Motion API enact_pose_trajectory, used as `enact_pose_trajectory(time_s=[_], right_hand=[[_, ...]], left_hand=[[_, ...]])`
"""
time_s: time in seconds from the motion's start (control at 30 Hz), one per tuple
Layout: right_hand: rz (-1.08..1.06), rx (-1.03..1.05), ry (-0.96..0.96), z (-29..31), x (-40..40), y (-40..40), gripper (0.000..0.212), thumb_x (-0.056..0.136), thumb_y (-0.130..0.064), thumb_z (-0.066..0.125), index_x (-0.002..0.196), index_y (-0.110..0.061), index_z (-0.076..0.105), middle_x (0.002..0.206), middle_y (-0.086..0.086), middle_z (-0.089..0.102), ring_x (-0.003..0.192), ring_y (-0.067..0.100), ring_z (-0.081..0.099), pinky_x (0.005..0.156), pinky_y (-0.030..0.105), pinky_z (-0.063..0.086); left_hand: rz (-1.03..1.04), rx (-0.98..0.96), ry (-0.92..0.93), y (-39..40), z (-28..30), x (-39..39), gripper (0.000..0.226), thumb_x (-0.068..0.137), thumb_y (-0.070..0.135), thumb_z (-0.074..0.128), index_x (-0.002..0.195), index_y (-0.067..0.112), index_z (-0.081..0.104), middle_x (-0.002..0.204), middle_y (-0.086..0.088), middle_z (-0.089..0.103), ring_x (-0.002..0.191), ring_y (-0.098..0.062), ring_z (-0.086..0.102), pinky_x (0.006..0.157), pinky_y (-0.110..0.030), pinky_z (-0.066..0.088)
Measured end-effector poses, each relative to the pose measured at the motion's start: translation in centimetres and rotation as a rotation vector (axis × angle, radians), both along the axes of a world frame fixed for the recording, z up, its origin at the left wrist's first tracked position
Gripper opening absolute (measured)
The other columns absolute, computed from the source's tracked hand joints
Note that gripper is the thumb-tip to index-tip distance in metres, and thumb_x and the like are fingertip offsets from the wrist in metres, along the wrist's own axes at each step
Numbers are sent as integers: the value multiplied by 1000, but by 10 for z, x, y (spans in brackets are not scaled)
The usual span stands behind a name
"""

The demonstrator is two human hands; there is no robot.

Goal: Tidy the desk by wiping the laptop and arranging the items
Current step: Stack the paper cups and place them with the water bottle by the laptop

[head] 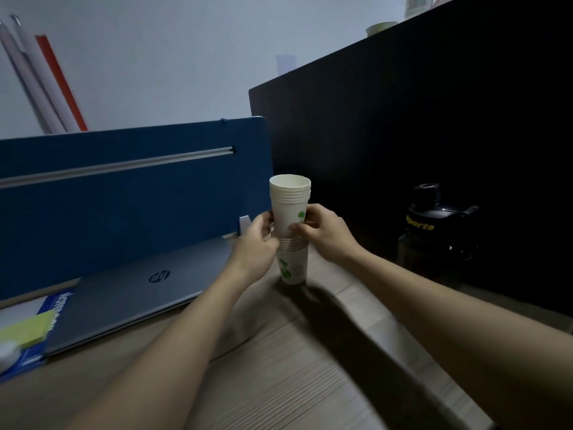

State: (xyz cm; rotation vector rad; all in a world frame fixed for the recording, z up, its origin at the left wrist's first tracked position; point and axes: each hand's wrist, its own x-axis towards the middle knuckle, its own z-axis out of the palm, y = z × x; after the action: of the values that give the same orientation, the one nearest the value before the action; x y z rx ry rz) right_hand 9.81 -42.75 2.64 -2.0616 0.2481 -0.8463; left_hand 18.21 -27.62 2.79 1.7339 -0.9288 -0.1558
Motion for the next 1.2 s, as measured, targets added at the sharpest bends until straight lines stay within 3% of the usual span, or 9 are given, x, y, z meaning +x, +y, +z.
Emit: enact_pose_trajectory(time_s=[0.1,0.2,0.37,0.6,0.73,0.83,0.97,1.13,1.2], right_hand=[[3,22,42,-15,2,1,44,88,-39,67,127,-21,57,120,-2,66,109,11,61,87,28,52],[3,67,42,-28,-1,4,45,87,-42,68,126,-21,59,116,-4,68,108,12,63,86,30,53],[31,81,104,-49,-15,18,48,85,-28,72,130,-17,59,121,1,69,110,12,64,98,42,52],[149,-2,172,-69,-31,56,34,87,-21,70,119,-10,65,114,3,72,103,13,67,95,42,52],[198,-6,170,-72,-24,96,32,84,-23,73,114,-12,68,110,0,73,100,12,69,94,43,53],[232,-31,191,-71,-13,133,34,83,-24,73,115,-14,69,109,-1,74,99,11,69,93,43,53],[232,-72,209,-73,5,178,36,84,-24,73,118,-13,68,113,0,73,100,11,67,94,38,53],[141,-130,250,-75,10,198,43,85,-25,73,124,-10,62,117,5,70,105,12,64,86,18,45],[119,-109,248,-75,5,194,42,84,-24,74,122,-9,63,115,6,71,103,13,65,86,19,46]], left_hand=[[-17,7,36,3,-12,4,51,92,9,56,140,23,45,140,7,52,121,0,53,103,-30,45],[-50,-20,91,7,-26,1,48,88,8,56,130,29,48,130,12,55,105,16,56,83,-11,49],[-16,-9,125,20,-40,-16,52,76,16,55,123,39,47,129,9,60,114,0,59,97,-32,49],[1,49,121,76,-64,-41,55,89,4,59,136,29,45,133,8,59,116,0,59,105,-35,46],[43,152,69,127,-72,-48,65,83,3,50,140,31,42,125,25,59,119,3,55,109,-36,42],[109,200,47,169,-69,-48,72,80,7,48,146,34,37,135,20,55,123,3,52,111,-37,39],[226,272,29,219,-68,-45,74,85,6,50,149,36,30,144,12,50,130,-1,46,113,-38,36],[318,293,14,252,-70,-45,69,88,3,51,151,25,31,148,8,47,130,-1,44,106,-20,33],[325,313,-27,254,-70,-50,67,88,5,51,149,27,33,147,8,47,131,-4,44,111,-27,35]])
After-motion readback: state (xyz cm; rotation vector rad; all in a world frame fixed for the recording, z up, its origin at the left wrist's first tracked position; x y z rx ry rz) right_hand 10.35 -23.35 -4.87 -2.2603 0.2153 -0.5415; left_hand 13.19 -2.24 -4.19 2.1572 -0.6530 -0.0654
